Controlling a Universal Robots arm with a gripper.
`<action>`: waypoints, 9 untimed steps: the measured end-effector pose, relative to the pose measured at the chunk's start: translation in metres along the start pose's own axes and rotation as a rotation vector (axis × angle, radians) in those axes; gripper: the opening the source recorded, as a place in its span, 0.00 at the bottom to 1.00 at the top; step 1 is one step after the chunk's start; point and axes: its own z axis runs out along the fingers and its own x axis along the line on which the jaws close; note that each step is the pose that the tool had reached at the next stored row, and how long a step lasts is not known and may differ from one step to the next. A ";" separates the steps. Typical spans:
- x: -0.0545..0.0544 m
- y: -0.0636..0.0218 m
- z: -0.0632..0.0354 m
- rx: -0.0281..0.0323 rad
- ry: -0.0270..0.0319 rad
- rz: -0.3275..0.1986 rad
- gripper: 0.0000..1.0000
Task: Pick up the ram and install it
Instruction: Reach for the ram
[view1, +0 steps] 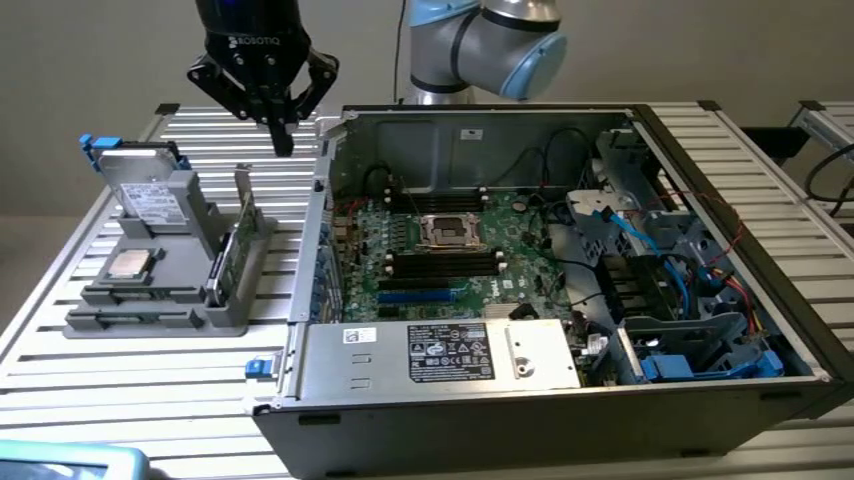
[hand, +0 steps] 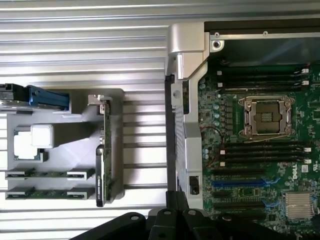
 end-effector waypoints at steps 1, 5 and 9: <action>0.003 -0.0004 0.0008 0.0000 0.0002 -0.002 0.11; 0.021 -0.0014 0.0036 -0.0002 0.0002 -0.003 0.11; 0.039 -0.0025 0.0064 -0.0002 0.0001 -0.003 0.11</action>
